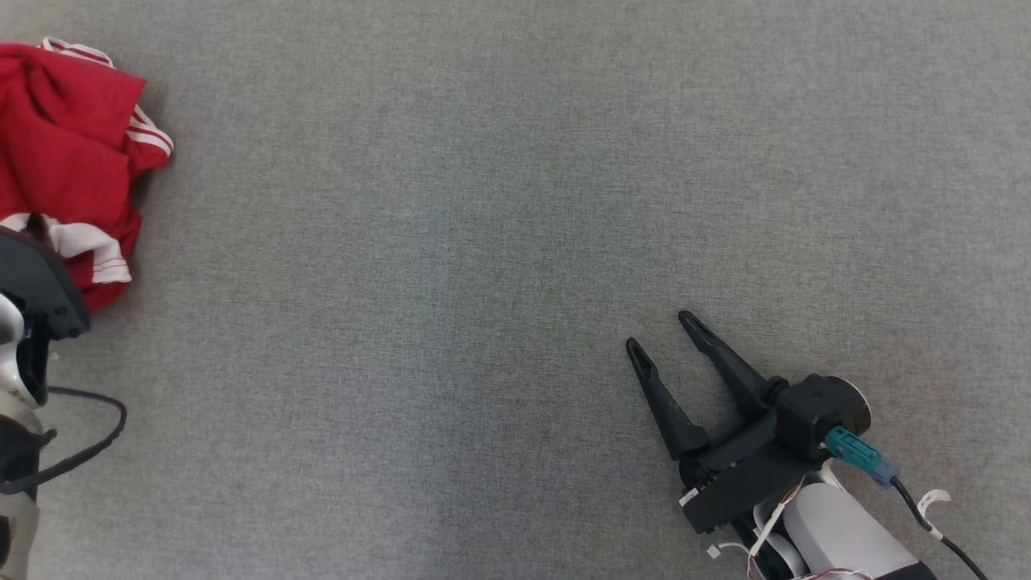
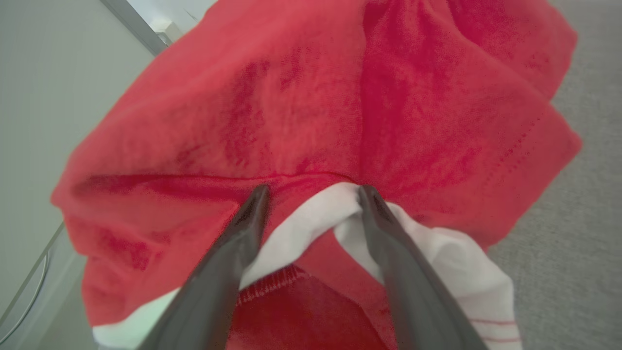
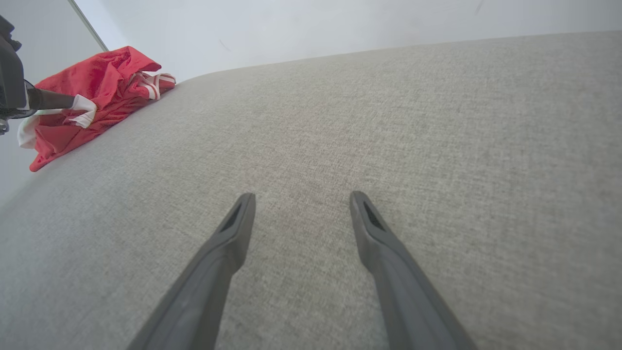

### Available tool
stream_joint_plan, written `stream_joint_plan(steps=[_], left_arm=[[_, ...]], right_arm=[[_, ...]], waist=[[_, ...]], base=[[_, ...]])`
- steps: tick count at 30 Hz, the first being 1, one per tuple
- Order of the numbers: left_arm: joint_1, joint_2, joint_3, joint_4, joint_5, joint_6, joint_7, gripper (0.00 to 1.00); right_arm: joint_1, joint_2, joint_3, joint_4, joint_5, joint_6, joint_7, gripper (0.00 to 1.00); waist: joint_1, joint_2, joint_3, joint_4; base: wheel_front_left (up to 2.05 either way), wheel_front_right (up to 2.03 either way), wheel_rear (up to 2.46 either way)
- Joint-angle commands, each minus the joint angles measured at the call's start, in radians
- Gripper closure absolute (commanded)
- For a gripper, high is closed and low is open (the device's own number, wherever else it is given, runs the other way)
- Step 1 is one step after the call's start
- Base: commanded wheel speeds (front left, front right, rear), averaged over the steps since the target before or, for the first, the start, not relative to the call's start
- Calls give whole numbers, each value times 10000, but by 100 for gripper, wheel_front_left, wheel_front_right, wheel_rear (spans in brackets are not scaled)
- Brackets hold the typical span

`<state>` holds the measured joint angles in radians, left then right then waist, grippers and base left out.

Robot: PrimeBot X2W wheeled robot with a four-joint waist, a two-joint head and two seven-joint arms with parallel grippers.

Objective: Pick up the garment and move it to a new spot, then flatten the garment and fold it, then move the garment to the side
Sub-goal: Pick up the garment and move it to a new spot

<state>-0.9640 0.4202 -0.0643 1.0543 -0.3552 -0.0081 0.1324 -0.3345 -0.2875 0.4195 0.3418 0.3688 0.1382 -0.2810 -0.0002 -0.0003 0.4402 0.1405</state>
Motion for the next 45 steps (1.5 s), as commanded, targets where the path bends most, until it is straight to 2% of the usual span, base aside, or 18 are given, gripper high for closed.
stream_joint_plan(steps=[1,9,18,23,34,45], left_arm=[[40,-11,14,67,-54,57,-3,100],[-33,58,-18,347,-183,81,223,100],[-883,376,-555,-454,245,-517,-649,100],[-1467,237,-1030,-979,454,-827,-1071,100],[-1540,-964,-1770,-1554,169,-1136,-1718,100],[-187,-2981,-2493,-1130,-684,-1214,-2714,100]], right_arm=[[495,-519,-324,1081,276,-135,299,0],[511,-328,-371,1128,293,-135,298,0],[575,118,-233,1069,321,-117,243,0],[544,463,-162,1019,365,-88,196,0],[706,935,-321,1085,330,-86,167,0],[1042,1311,-842,1275,369,-86,165,0]], waist=[[2,3,26,-48],[2,3,-201,-54],[2,3,-875,-88],[2,3,-1327,-256],[2,3,-1949,-947],[2,3,-2441,-2182]], base=[[0,0,0],[0,0,0],[0,0,0],[0,0,0],[0,0,0],[0,0,0]])
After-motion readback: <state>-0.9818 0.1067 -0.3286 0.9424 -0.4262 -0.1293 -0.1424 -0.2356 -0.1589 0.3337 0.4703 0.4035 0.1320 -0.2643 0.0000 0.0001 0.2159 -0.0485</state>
